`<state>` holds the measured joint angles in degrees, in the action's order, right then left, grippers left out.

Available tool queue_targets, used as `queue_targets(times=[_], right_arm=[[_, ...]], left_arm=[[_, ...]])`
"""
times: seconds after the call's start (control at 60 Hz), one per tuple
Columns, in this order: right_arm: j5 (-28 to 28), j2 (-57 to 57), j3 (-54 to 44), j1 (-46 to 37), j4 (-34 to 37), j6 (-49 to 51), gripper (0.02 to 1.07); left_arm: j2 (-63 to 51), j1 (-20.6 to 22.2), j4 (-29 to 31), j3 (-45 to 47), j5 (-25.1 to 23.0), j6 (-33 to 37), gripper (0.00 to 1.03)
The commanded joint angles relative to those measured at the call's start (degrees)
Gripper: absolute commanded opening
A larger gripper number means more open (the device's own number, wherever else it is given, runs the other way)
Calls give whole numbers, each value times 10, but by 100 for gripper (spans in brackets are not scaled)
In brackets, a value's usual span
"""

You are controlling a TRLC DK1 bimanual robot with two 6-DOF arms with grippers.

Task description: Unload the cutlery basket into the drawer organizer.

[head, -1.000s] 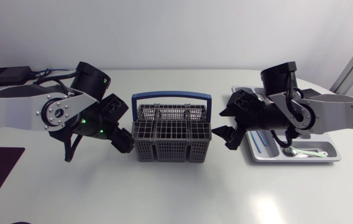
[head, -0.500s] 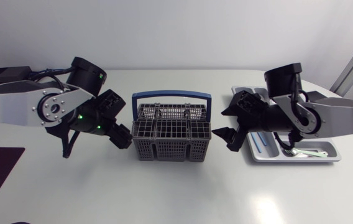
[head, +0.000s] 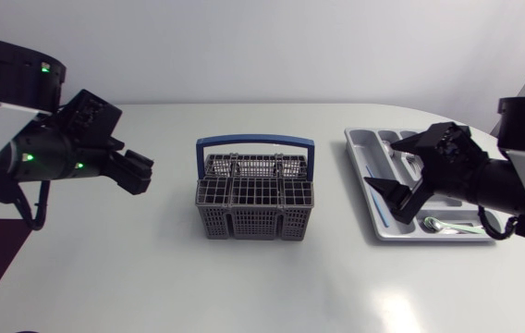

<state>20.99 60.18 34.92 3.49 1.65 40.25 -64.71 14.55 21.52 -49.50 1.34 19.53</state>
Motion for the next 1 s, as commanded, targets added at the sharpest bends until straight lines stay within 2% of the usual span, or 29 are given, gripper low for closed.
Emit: queue_targets(times=[0.0, 0.15, 0.3, 0.617, 0.867, 0.983], right_arm=[[4, -35, -21, -32, 3, -11, 102], [17, -89, -33, -95, 5, -36, 102], [39, -136, -46, -144, 39, -53, 102], [50, -217, -100, -234, -17, -163, 102], [50, -321, -161, -262, -45, -170, 102], [48, -395, -200, -266, -52, -186, 102]], left_arm=[[34, -13, 2, 22, -4, -5, 98], [95, -29, 1, 36, -4, -16, 98], [159, -43, -10, 67, -3, -27, 98], [275, -58, -34, 124, -3, -29, 98], [335, -58, -38, 164, -1, -32, 98], [362, -58, -53, 188, 30, -34, 98]])
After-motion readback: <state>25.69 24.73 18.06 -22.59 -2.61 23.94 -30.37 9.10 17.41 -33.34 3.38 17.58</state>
